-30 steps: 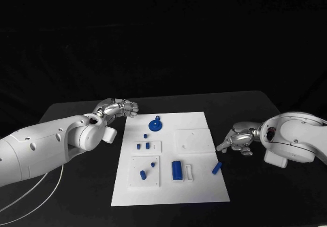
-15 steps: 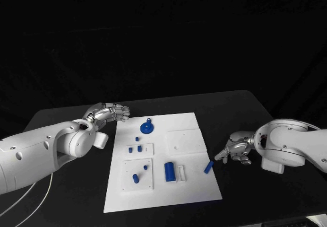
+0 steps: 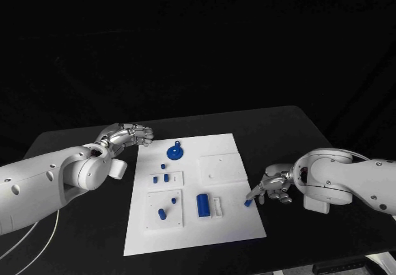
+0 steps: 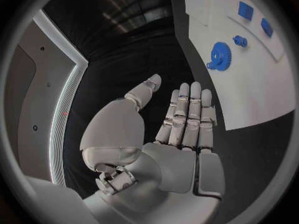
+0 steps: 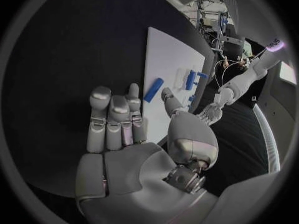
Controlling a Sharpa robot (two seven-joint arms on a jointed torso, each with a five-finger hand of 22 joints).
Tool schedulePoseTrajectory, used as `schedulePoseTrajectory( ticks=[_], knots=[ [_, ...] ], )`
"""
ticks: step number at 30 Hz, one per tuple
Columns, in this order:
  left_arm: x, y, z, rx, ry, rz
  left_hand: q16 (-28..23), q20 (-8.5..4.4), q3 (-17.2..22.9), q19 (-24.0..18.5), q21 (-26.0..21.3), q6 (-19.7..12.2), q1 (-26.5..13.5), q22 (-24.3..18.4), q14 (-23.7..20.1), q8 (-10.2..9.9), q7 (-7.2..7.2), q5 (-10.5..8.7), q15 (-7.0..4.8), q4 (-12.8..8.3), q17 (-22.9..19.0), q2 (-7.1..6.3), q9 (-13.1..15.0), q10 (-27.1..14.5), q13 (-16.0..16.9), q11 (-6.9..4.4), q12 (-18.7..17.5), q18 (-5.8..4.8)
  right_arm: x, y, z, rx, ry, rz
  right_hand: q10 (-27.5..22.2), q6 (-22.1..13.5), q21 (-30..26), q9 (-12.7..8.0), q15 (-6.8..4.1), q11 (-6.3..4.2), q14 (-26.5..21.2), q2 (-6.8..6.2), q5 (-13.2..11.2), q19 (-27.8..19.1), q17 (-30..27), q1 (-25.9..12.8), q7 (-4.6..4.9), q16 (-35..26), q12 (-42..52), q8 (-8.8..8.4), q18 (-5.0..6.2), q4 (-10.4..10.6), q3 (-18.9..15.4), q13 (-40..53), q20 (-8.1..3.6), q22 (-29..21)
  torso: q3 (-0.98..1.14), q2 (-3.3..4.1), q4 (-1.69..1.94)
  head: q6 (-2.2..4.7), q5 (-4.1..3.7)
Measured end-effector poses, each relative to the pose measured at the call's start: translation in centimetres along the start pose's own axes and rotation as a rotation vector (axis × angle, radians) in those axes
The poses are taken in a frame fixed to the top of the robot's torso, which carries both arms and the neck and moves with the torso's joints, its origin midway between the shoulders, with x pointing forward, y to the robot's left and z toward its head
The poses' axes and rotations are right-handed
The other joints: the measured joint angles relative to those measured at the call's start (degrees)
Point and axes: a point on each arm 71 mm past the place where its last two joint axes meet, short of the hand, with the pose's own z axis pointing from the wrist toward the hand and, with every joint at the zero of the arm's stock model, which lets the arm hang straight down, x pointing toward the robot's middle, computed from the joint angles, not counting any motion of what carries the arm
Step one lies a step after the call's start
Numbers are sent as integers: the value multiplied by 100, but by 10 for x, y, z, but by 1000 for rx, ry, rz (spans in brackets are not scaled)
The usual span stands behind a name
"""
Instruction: Assemble the parts on the task board
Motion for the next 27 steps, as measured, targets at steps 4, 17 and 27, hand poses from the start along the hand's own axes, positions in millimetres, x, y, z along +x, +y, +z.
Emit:
schedulePoseTrajectory(
  ticks=[4,17,27],
  knots=[
    [-1,0,0,-1,-1,0,-1,0,-15,0,0,0,0,0,0,0,0,0,0,15,0,0,0,0,-5,0,0,0,4,4,2,-9,4,-1,8,33,0,0,-1,-8,1,51,0,32,16,137,0,23,34,6,1,-41,-7,7,-32,0,-4,0,2,-38,-10],
    [-3,1,-2,-5,0,-1,-1,0,-15,0,-23,0,0,4,0,0,0,0,0,15,6,0,-5,0,-5,0,0,0,5,12,9,-16,-14,-7,28,144,22,3,-16,-28,19,-24,0,34,45,660,-28,45,62,-18,1,-79,-128,18,-32,17,-7,0,3,-101,9],
    [-3,1,-2,-7,3,-2,-1,0,-15,0,-23,-15,0,7,0,0,-15,0,0,15,11,0,-5,0,-4,0,0,0,4,18,13,-23,-33,-25,28,139,22,13,-10,-28,36,107,0,64,50,877,-41,45,61,-1,-4,-29,-7,18,-58,17,-6,-3,3,-107,14]
  ],
)
